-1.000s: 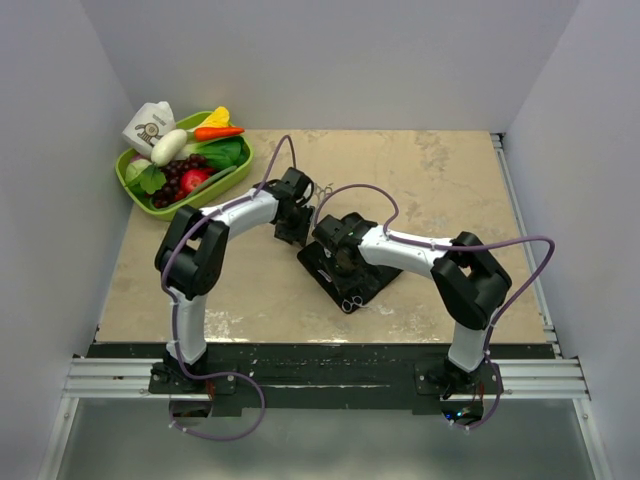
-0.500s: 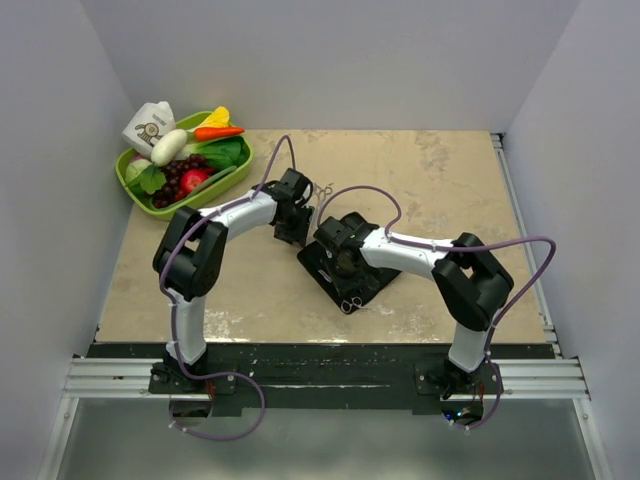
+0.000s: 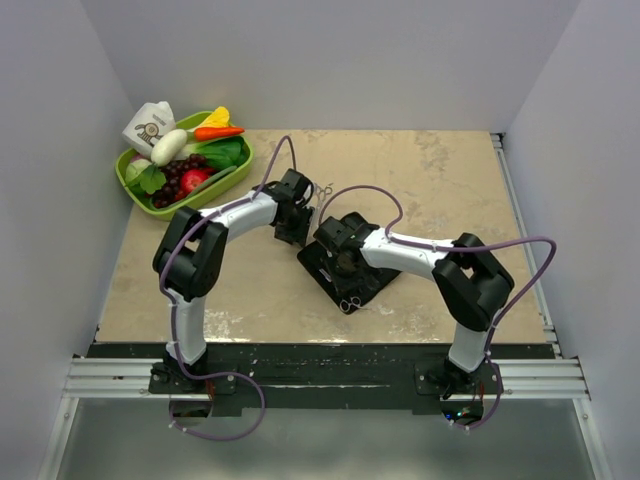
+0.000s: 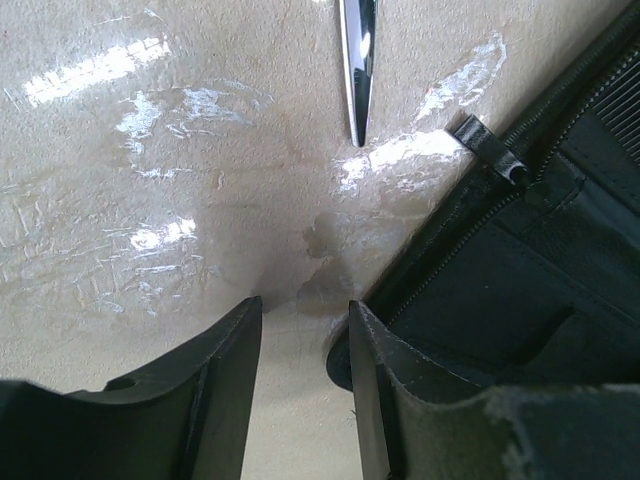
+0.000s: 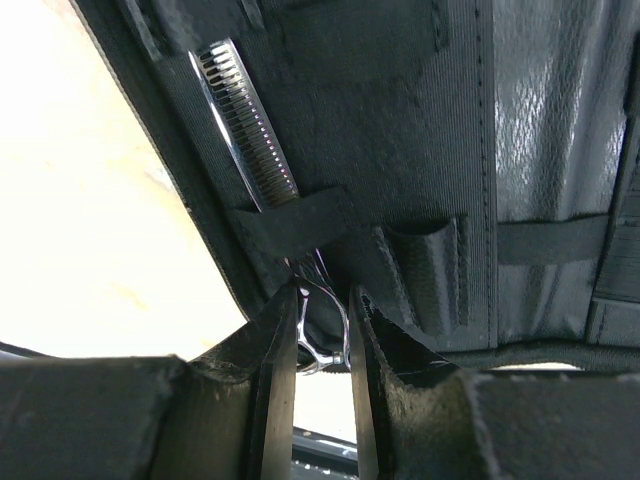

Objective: Sort the hair-cutting tools
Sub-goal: Place the scissors in the hairdressing tool bag.

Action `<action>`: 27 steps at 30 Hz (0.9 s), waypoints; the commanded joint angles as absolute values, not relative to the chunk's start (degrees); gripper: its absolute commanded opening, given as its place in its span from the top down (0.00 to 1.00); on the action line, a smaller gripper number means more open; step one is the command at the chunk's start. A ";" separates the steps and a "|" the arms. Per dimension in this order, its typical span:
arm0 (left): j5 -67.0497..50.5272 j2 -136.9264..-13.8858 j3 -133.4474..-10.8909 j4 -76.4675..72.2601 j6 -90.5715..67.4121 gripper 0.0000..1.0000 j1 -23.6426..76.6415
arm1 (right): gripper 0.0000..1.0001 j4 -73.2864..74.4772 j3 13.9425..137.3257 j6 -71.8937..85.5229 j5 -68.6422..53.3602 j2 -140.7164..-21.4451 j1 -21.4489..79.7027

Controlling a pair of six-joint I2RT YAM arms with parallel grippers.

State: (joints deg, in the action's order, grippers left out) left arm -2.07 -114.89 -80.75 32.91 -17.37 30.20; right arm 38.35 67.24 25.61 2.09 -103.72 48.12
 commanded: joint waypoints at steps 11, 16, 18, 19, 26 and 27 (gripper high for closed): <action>-3.34 -114.79 -78.05 34.37 -17.32 0.56 31.99 | 0.85 24.01 68.38 19.96 7.29 -109.42 48.34; -3.78 -114.96 -77.78 34.28 -17.40 0.56 31.99 | 0.83 19.08 67.94 14.60 8.52 -110.74 48.43; -3.78 -114.96 -77.87 34.28 -17.31 0.56 32.08 | 0.83 17.14 68.03 12.67 8.79 -111.00 48.43; -3.87 -114.96 -77.96 34.36 -17.31 0.56 32.08 | 0.82 16.53 68.20 12.13 8.96 -111.27 48.43; -4.04 -114.96 -78.05 34.37 -17.31 0.56 32.17 | 0.80 15.38 69.87 9.05 9.67 -113.29 48.34; -4.04 -114.96 -78.05 34.37 -17.31 0.56 32.25 | 0.79 15.21 69.79 8.97 9.41 -113.47 48.34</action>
